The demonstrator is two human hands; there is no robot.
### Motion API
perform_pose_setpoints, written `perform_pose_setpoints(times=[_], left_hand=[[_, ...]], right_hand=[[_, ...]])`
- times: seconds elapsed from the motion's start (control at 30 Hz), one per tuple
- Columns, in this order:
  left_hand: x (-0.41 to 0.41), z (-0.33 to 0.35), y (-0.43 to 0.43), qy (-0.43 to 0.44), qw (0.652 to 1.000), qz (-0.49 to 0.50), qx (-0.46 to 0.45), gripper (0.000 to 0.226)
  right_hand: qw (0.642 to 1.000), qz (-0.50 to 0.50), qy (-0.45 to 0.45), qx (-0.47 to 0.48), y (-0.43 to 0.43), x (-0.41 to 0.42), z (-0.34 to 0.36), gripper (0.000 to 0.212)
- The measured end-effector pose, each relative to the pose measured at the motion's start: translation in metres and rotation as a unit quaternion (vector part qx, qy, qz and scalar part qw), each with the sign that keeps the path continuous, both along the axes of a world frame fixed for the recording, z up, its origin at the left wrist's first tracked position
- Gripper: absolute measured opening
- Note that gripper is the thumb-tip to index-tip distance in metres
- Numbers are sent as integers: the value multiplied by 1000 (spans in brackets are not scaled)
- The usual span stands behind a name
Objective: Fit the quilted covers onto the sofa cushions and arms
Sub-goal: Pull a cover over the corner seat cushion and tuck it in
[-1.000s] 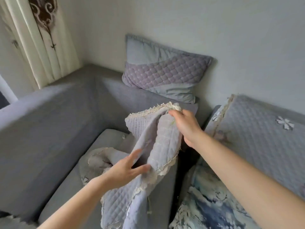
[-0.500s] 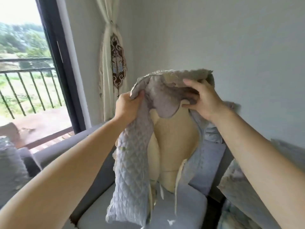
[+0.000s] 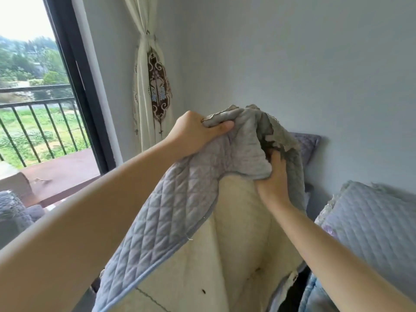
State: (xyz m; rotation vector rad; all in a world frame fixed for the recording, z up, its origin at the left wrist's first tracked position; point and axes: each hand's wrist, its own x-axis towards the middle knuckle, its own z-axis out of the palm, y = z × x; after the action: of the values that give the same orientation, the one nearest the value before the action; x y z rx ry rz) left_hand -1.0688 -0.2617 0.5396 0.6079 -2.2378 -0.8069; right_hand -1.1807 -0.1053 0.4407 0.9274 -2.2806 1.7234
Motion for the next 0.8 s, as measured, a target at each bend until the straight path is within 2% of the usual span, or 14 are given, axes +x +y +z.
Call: perform_pose_setpoints(times=[0.03,0.07,0.13,0.2,0.3,0.33,0.4,0.47,0.53,0.6,0.63,0.7,0.77,0.8], left_hand=[[0,-3,-3,-24,999,6,-23,61],[3,-9,-7,-52,996,28,-65,60],[7,-25,-13,-101,976,86,-172,55],[12,-50,-9,-91,976,64,-189,67],[27,-103,13,-74,988,-131,-22,78],[33,-124,22,-116,978,-170,23,93],[41,-167,35,-217,959,-174,53,123],[45,-196,49,-263,932,-185,167,129],[43,-214,61,-228,892,-252,298,128],[37,-224,75,-221,885,-294,286,131],[31,-228,79,-237,902,-275,233,130],[19,-235,72,-253,951,-151,96,104],[10,-236,50,-251,968,-23,-15,46],[7,-232,32,-251,966,17,-54,26]], right_hand=[[999,-4,-24,-29,2,-6,9,33],[998,-15,-27,-55,3,-13,20,20],[998,-61,14,-31,3,-24,42,21],[993,-93,44,52,-3,-31,55,24],[991,-109,4,77,-15,-40,68,27],[991,-117,-11,62,-18,-41,75,28],[990,-133,-23,42,-27,-42,90,28],[989,-139,-17,40,-35,-40,107,25],[990,-133,-5,43,-43,-40,121,22],[988,-148,11,50,-49,-42,133,25],[987,-153,21,46,-50,-43,139,25],[986,-158,40,31,-50,-49,147,25],[986,-164,38,16,-43,-51,150,27],[986,-162,46,10,-36,-54,151,25]])
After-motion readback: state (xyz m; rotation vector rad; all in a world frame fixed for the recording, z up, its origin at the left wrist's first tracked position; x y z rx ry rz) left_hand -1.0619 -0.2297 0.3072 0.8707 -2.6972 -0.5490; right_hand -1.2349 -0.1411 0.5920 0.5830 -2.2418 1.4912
